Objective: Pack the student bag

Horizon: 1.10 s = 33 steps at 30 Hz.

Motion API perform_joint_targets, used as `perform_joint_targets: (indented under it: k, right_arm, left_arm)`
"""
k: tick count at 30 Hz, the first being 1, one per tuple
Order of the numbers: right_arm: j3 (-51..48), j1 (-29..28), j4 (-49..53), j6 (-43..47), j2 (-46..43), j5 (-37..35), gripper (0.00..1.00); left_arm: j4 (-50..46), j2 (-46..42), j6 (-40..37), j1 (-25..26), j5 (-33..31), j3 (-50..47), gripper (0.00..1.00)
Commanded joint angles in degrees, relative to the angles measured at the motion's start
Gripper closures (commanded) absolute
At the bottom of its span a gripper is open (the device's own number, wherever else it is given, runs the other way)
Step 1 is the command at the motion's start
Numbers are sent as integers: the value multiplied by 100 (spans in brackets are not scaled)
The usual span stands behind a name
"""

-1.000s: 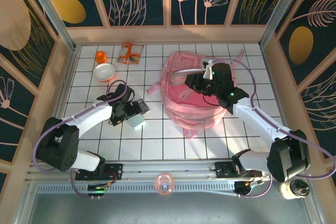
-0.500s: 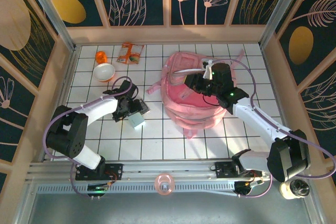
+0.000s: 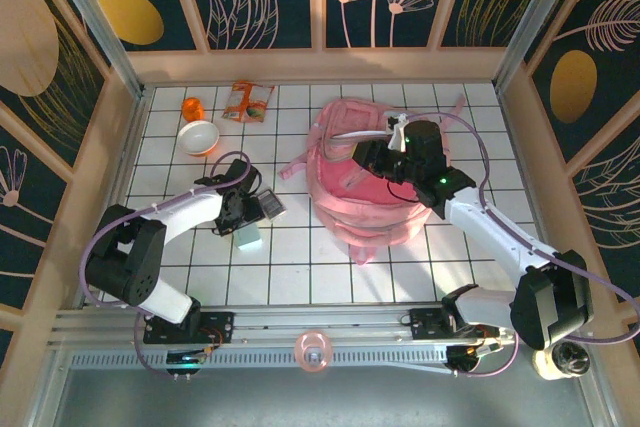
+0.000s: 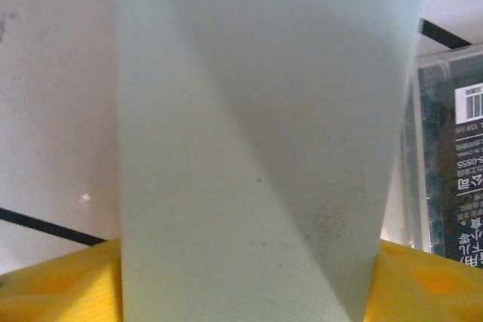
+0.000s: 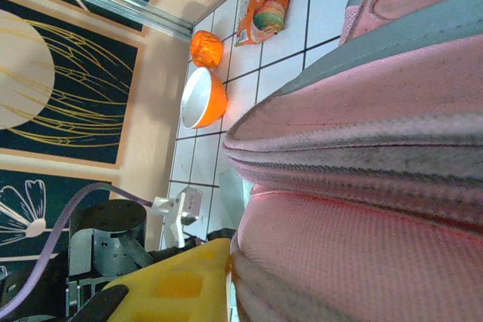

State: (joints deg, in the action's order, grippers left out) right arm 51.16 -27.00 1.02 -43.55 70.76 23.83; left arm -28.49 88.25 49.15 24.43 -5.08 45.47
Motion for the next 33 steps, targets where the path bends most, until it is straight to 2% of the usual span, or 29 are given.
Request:
perform_joint_targets:
  k: [1, 4, 9, 12, 15, 20, 24, 28, 33]
  right_arm:
    - [225, -83, -270, 190, -247, 16, 82]
    - [221, -80, -269, 206, -210, 29, 82]
    - [245, -29, -351, 183, -175, 153, 83]
    - [285, 107, -498, 69, -192, 261, 83]
    - [404, 184, -510, 76, -188, 337, 82]
    - [567, 332, -488, 52, -133, 507, 82]
    - [658, 352, -545, -58, -115, 503, 82]
    - [685, 337, -689, -153, -72, 640, 83]
    - [781, 325, -691, -185, 15, 701, 82]
  left_arm:
    - [-20, -159, 4, -17, -4, -20, 39]
    - [-44, -493, -32, -12, 69, -21, 49]
    - [-224, -1146, -53, 17, 188, 200, 51]
    - [-29, -1642, 365, 79, 683, 287, 52]
    - [578, -1961, 492, 443, 1198, 377, 52]
    - [858, -1788, 290, 1225, 1548, 709, 51]
    - [1667, -1787, 837, 1691, 1869, 460, 51]
    - [2644, -1543, 1493, 1928, 2081, 484, 50]
    - [2631, -838, 1735, 2062, 2306, 990, 48]
